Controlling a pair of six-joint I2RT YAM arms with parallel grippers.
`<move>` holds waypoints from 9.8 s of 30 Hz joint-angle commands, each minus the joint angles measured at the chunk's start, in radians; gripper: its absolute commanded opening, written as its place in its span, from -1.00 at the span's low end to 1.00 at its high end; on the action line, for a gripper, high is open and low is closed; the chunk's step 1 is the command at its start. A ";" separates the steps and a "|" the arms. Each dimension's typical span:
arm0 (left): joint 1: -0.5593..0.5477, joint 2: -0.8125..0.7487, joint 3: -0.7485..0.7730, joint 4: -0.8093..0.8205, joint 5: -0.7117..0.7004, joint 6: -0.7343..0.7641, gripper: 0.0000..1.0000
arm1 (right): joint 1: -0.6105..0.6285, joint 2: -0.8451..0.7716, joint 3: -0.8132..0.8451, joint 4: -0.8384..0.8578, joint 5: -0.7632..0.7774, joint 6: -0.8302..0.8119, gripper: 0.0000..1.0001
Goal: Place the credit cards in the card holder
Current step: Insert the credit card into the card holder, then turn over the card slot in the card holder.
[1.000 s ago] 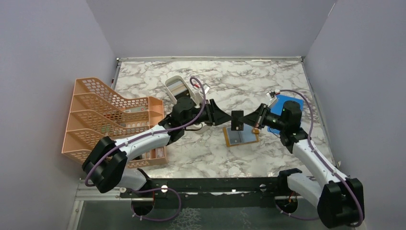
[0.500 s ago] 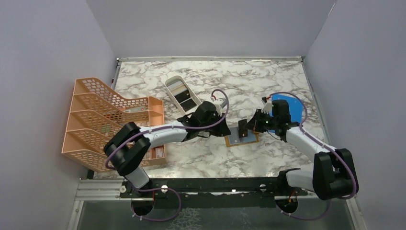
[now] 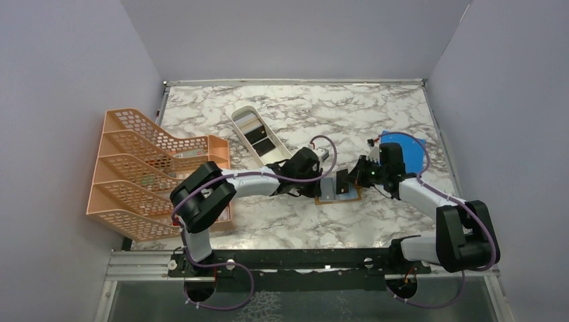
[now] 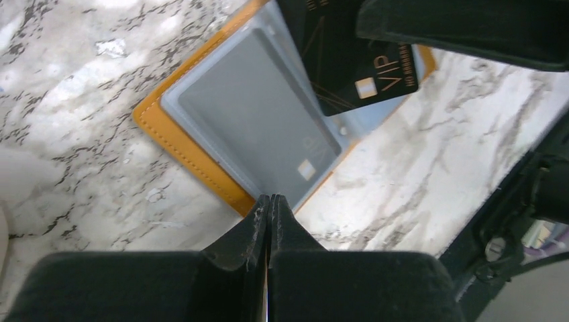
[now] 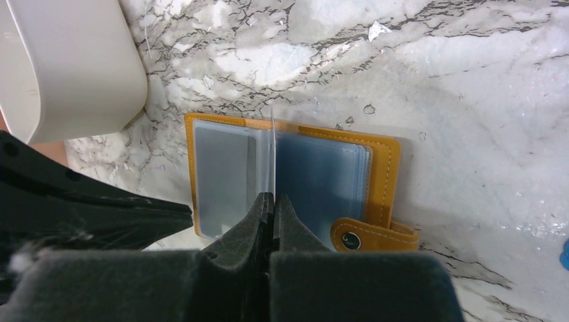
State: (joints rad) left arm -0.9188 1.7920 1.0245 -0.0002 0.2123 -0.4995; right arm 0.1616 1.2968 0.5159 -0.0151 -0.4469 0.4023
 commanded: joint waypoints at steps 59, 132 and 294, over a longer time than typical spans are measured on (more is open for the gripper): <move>-0.057 0.055 0.046 -0.095 -0.199 0.067 -1.00 | -0.007 -0.002 -0.067 0.155 -0.056 0.094 -0.98; -0.077 0.044 0.098 -0.121 -0.243 0.090 -0.94 | 0.003 0.102 0.110 -0.247 0.096 0.003 -0.08; -0.090 -0.061 -0.097 0.493 -0.056 -0.215 0.20 | 0.196 -0.125 0.013 -0.163 0.113 0.181 -0.98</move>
State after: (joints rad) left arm -1.0012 1.7477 0.9421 0.4538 0.2214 -0.7551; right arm 0.3382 1.2118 0.5426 -0.1913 -0.1520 0.5331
